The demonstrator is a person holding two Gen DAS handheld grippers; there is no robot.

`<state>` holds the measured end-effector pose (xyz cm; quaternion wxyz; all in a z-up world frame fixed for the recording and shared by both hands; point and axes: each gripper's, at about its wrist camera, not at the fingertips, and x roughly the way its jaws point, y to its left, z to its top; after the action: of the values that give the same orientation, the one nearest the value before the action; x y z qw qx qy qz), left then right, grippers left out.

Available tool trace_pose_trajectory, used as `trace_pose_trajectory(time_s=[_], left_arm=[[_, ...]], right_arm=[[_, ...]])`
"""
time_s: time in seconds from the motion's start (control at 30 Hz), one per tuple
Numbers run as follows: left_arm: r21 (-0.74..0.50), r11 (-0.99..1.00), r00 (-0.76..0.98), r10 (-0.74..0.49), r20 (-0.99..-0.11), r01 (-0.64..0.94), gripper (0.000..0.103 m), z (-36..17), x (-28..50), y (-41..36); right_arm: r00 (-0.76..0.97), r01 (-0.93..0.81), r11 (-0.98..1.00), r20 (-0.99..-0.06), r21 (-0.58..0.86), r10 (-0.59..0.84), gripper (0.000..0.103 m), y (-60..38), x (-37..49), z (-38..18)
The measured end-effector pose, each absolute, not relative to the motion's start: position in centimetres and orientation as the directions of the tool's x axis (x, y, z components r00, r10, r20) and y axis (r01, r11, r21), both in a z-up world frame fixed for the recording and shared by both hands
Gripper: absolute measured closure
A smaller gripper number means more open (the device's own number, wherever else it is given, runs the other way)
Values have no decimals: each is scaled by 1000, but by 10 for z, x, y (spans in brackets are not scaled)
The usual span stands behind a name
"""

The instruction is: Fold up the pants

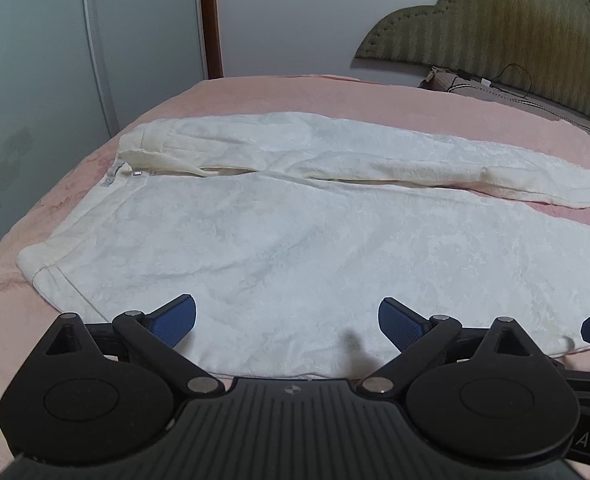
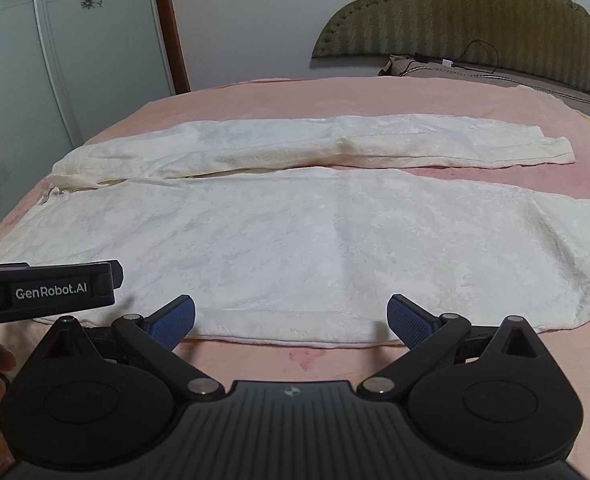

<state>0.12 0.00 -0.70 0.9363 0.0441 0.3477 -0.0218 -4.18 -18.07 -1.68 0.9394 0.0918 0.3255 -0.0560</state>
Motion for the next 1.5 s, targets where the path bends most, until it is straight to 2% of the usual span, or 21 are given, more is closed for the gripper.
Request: trace_pose_trajectory(time_s=[0.43, 1.5], left_arm=[[74, 995, 762, -4, -648, 67, 3, -8, -1, -2], [94, 994, 753, 20, -658, 56, 3, -14, 3, 0]], right_arm=[[767, 181, 980, -635, 78, -91, 0, -177, -41, -20], [769, 155, 984, -636, 92, -62, 0, -177, -39, -23]])
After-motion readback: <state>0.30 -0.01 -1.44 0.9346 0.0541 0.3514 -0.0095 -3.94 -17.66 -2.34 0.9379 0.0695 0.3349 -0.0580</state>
